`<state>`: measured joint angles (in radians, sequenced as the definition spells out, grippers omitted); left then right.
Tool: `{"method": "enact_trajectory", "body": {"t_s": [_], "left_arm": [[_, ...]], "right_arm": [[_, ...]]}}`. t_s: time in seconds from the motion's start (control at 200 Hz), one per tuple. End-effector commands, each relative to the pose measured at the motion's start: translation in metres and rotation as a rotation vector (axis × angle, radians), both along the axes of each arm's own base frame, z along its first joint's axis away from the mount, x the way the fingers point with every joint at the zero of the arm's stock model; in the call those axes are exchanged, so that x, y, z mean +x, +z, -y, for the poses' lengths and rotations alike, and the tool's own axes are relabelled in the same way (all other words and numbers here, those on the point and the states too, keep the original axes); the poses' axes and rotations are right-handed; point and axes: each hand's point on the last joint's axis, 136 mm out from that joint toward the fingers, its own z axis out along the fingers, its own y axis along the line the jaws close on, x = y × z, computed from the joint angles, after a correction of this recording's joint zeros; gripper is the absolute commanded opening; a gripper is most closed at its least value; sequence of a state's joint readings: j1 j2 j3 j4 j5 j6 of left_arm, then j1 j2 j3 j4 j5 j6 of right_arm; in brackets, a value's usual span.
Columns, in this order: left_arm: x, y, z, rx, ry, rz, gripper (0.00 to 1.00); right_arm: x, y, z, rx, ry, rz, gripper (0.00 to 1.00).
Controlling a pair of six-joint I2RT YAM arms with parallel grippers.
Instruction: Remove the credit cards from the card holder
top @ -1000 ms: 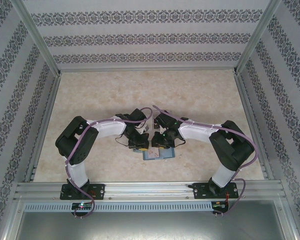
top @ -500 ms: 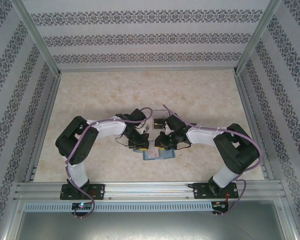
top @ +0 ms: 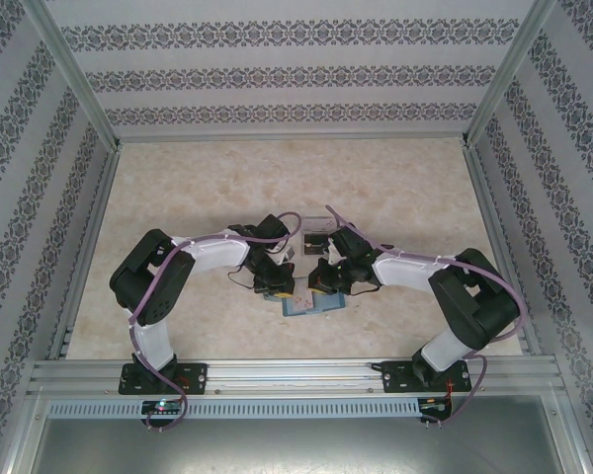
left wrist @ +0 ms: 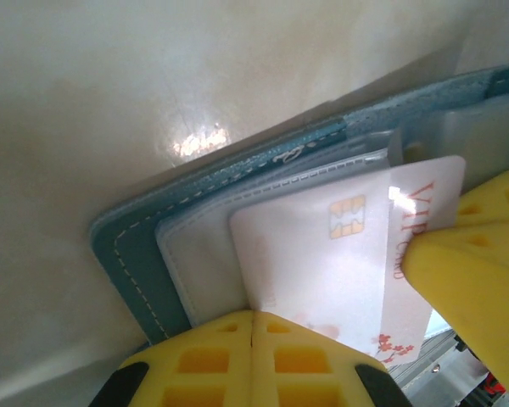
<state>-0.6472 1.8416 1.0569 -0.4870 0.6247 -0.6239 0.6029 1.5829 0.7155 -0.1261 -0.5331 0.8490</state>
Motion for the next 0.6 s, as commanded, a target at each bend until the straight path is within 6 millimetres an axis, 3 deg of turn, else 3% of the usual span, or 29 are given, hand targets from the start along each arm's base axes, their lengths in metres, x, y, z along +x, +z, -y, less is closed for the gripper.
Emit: {"method": "enact_trajectory", "body": {"t_s": [0.0, 0.29, 0.595], "left_arm": [[-0.018, -0.029, -0.022, 0.129, -0.012, -0.064, 0.0], [-0.018, -0.029, -0.023, 0.131, -0.01, -0.064, 0.0], [-0.018, -0.028, -0.022, 0.129, -0.008, -0.06, 0.0]], "right_arm": [[-0.001, -0.003, 0.018, -0.132, 0.031, 0.036, 0.06], [0.001, 0.0, 0.043, -0.343, 0.082, 0.095, 0.05], [0.001, 0.007, 0.046, -0.46, 0.129, 0.134, 0.05]]}}
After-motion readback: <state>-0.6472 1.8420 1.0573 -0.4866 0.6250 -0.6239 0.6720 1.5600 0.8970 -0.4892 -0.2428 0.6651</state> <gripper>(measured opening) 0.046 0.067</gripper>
